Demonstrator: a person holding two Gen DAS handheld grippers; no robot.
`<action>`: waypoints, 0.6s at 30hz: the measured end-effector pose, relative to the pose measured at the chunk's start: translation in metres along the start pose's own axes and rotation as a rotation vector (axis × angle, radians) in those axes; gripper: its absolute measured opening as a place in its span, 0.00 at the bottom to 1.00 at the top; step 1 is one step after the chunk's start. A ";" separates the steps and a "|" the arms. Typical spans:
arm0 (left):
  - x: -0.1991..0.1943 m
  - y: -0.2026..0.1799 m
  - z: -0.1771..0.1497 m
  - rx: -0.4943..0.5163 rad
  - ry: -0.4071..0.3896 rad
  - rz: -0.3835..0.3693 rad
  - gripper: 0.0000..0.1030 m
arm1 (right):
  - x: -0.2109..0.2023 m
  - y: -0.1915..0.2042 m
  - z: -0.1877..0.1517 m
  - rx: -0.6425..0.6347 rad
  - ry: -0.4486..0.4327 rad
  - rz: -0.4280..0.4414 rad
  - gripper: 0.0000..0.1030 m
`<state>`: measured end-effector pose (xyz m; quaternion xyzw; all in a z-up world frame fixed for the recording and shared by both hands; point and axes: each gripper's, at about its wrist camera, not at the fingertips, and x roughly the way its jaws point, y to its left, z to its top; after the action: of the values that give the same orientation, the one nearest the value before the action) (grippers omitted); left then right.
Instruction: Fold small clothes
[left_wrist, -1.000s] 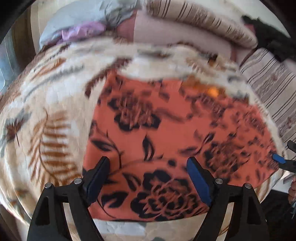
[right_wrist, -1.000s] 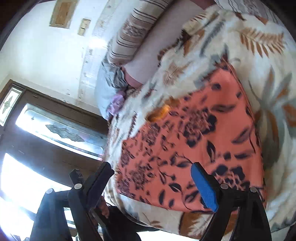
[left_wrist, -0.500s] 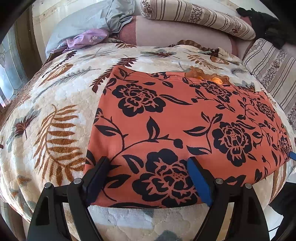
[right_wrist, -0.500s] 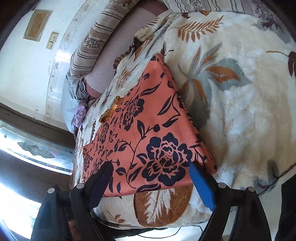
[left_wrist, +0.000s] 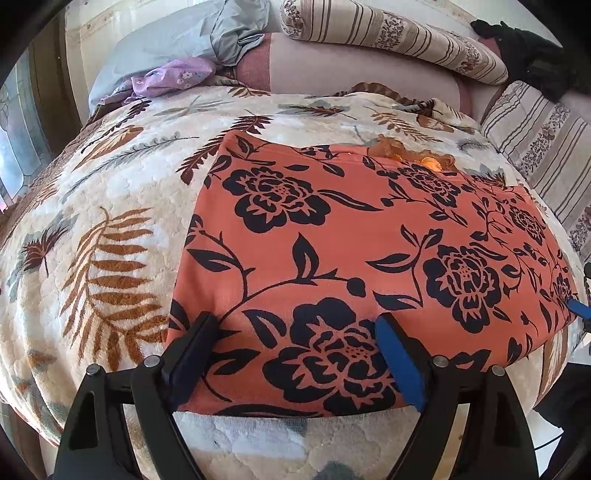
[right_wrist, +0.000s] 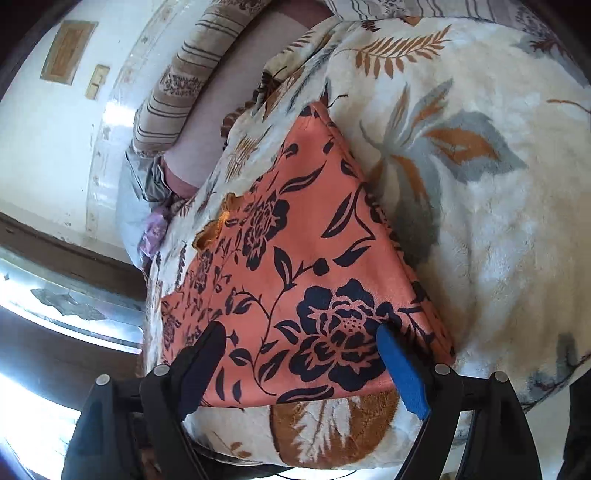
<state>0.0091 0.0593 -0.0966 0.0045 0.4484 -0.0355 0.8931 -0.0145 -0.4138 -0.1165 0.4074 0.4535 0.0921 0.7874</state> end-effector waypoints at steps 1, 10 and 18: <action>0.000 0.000 0.000 0.002 0.000 0.000 0.86 | -0.003 0.004 -0.001 -0.015 0.000 -0.021 0.84; 0.005 -0.008 0.001 0.017 -0.009 0.018 0.93 | -0.025 -0.033 -0.041 0.137 -0.028 0.014 0.84; 0.001 -0.007 0.003 -0.016 -0.025 0.018 0.94 | -0.018 -0.039 -0.016 0.186 -0.080 0.102 0.85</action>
<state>0.0116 0.0524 -0.0960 0.0011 0.4372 -0.0241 0.8990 -0.0461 -0.4396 -0.1367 0.5045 0.4068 0.0733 0.7580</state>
